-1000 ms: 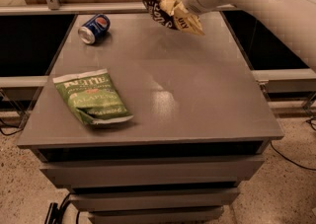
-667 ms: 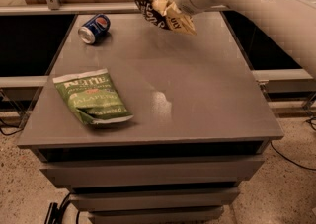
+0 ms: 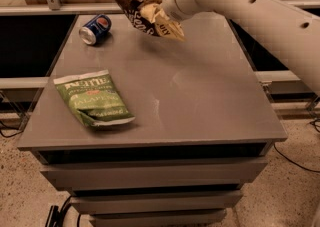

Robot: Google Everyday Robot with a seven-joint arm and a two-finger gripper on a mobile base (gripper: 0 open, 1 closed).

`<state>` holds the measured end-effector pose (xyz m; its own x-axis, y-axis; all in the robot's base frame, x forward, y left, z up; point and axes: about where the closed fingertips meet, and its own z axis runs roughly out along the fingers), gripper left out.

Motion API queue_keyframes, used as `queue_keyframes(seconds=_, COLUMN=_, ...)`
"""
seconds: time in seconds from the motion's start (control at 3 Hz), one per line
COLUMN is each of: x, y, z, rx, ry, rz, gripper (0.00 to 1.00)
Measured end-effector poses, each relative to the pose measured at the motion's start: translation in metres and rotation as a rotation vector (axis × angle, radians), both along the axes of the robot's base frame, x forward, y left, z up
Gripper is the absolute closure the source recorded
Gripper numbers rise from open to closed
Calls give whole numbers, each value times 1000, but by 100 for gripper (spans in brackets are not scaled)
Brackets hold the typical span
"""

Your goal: Move brown chip bag near pepsi can

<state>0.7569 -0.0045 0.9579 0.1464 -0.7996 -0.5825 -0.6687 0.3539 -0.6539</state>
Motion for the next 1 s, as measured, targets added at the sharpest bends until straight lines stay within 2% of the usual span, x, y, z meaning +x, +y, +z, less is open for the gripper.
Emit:
queue_keyframes(seconds=0.67, x=-6, y=38, z=-12, rx=-15, ry=15, rz=56, gripper=100)
queue_keyframes(seconds=1.0, x=-7, y=46, z=-16, rx=-14, ry=20, rz=64, gripper=100)
